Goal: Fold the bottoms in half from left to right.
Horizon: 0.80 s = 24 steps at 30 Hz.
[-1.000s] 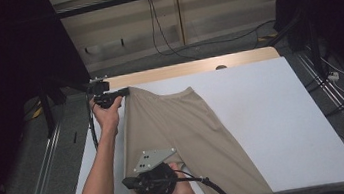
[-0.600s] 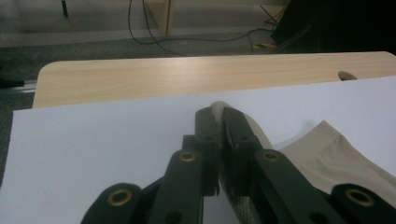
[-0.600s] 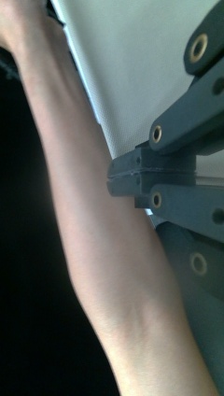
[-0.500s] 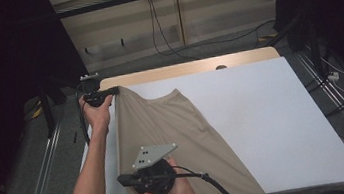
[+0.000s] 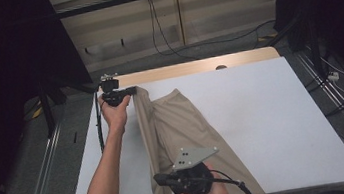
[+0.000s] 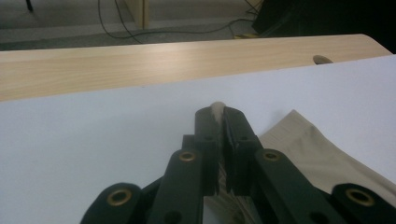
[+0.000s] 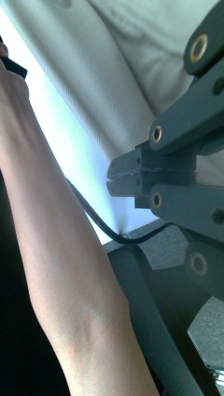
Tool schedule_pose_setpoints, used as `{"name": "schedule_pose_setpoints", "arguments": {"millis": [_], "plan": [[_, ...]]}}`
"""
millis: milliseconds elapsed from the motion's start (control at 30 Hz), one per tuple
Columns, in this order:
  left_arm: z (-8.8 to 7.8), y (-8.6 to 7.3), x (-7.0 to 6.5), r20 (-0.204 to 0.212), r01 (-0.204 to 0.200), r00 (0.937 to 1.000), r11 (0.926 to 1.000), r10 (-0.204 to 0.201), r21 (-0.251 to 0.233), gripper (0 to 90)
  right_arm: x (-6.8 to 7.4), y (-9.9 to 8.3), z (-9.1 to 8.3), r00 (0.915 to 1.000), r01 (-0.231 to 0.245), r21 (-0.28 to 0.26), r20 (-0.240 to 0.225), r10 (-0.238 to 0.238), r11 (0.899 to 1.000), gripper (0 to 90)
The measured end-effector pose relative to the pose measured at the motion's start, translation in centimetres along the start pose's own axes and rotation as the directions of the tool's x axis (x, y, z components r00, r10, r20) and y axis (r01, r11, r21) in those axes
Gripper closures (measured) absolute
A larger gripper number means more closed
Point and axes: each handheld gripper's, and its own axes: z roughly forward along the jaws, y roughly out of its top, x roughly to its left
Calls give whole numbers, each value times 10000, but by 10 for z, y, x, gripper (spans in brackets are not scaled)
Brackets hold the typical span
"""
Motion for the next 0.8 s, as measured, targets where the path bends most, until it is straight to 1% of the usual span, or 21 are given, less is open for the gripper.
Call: {"name": "schedule_pose_setpoints", "arguments": {"millis": [33,67,100,167,200,233,267,300,333,433,467,500,533,567,600,700,800], "plan": [[0,0,0,0,0,10000,10000,0,0,854,0,0,0,10000,0,0,0,0,10000,900],[5,-1,-7,115,-126,9999,9999,125,60,854,-2,-4,-8,9999,-23,-119,113,24,9999,900],[7,-1,-10,119,-195,9997,9997,194,110,853,-4,-6,-11,9999,-73,-160,151,76,9998,900],[10,-2,-12,165,-193,9997,9998,191,95,853,-6,-7,-15,9997,-108,-215,239,113,9997,900],[15,-3,-16,205,-190,9996,9997,187,139,853,-11,-11,-20,9990,-206,-195,380,214,9996,900],[15,-3,-16,205,-190,9996,9997,187,139,852,-13,-13,-23,9986,-243,-164,467,250,9996,900],[19,-5,-19,243,-177,9996,9997,173,151,852,-15,-15,-25,9982,-263,-143,530,271,9996,900],[19,-5,-19,243,-177,9996,9997,173,151,852,-17,-16,-27,9978,-336,-156,572,344,9993,900],[23,-7,-22,237,-188,9996,9996,183,210,852,-19,-18,-29,9973,-363,-164,631,373,9992,900],[28,-8,-25,196,-133,9997,9996,128,253,852,-22,-21,-34,9966,-374,-172,735,385,9992,900],[32,-9,-27,257,-69,9996,9996,62,264,853,-25,-25,-39,9951,-438,-190,880,453,9989,900],[32,-9,-27,257,-69,9996,9996,62,264,853,-25,-25,-39,9951,-438,-190,880,453,9989,900],[36,-10,-32,270,-115,9996,9995,108,279,853,-29,-29,-43,9932,-516,-205,1038,534,9985,900],[36,-10,-32,270,-115,9996,9995,108,279,853,-29,-29,-43,9932,-516,-205,1038,534,9985,900],[41,-9,-38,304,-207,9993,9993,197,311,853,-33,-33,-47,9915,-550,-195,1172,569,9983,900],[47,-6,-47,348,-512,9981,9979,498,397,852,-38,-39,-54,9884,-620,-165,1382,637,9979,900],[52,-3,-54,365,-765,9965,9960,748,467,852,-44,-45,-62,9834,-860,-231,1586,886,9960,900]]}}
